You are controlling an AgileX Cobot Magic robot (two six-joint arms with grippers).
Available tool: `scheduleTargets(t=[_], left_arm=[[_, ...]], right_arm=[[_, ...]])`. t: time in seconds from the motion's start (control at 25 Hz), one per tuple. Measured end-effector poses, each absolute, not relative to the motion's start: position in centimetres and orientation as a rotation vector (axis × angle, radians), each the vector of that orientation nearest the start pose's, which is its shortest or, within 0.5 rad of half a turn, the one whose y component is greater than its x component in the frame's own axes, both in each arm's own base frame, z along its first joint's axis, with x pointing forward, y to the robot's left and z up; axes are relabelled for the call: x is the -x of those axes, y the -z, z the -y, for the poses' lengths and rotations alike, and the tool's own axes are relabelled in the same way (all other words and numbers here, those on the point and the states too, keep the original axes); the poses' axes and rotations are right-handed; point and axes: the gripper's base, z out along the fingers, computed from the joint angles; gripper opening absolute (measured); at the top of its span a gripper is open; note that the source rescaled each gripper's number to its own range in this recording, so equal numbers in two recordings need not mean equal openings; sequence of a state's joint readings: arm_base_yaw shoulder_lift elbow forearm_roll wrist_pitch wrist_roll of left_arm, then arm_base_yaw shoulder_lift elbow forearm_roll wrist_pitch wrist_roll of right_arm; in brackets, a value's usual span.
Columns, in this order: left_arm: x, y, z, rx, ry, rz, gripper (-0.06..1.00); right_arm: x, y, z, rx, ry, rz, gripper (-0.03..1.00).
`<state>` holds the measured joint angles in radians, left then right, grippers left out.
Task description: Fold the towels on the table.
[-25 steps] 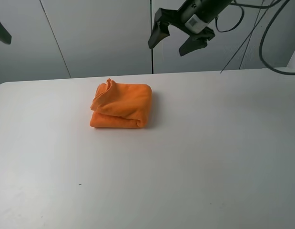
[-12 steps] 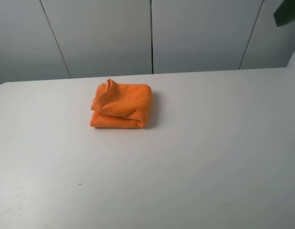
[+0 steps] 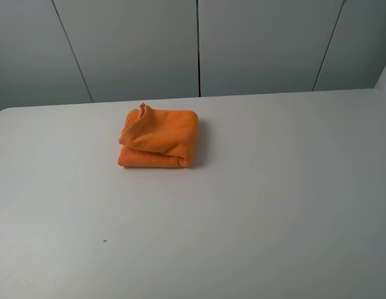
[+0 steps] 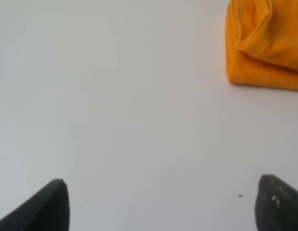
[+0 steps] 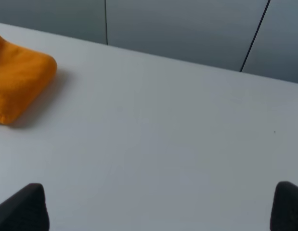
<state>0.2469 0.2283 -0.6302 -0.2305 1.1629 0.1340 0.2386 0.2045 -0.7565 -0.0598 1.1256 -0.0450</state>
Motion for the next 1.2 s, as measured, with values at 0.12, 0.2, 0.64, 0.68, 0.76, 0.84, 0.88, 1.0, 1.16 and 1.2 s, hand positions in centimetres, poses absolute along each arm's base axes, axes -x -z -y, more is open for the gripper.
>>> scheduleTargets(t=[0.12, 0.2, 0.64, 0.68, 0.76, 0.84, 0.88, 1.0, 1.16, 1.2], left_arm=[[-0.5, -29.7, 1.9, 0.073, 0.071, -2.161, 0.98], [0.4, -29.3, 2.2, 0.052, 0.067, -2.13, 0.98], [1.6, -28.3, 2.2, -0.076, -0.025, -2.119, 0.98], [1.6, -28.2, 2.2, -0.084, -0.023, -2.119, 0.98], [1.6, -28.2, 2.1, -0.09, -0.024, -2.119, 0.98], [1.6, -28.2, 2.1, -0.086, -0.025, -2.122, 0.98], [1.6, -28.2, 2.0, -0.076, -0.03, -2.124, 0.98], [1.5, -28.2, 1.8, -0.059, -0.056, -2.123, 0.98], [1.0, -28.1, 1.3, -0.029, -0.108, -2.079, 0.98], [0.8, -28.0, 1.2, -0.027, -0.109, -2.073, 0.98]], right_arm=[[1.3, -31.4, 0.6, 0.305, -0.069, -2.002, 1.0], [1.5, -29.7, 0.2, 0.331, -0.118, -2.0, 1.0], [1.0, -27.8, -0.6, 0.4, -0.18, -2.037, 1.0], [1.0, -27.8, -0.6, 0.4, -0.18, -2.037, 1.0], [1.0, -27.8, -0.6, 0.365, -0.201, -2.044, 1.0], [1.0, -27.8, -0.7, 0.321, -0.244, -2.051, 1.0], [1.0, -27.8, -0.7, 0.314, -0.256, -2.053, 1.0], [1.1, -27.8, -0.8, 0.301, -0.267, -2.054, 1.0], [1.1, -27.8, -0.8, 0.319, -0.256, -2.05, 1.0], [1.1, -27.8, -0.7, 0.328, -0.243, -2.048, 1.0]])
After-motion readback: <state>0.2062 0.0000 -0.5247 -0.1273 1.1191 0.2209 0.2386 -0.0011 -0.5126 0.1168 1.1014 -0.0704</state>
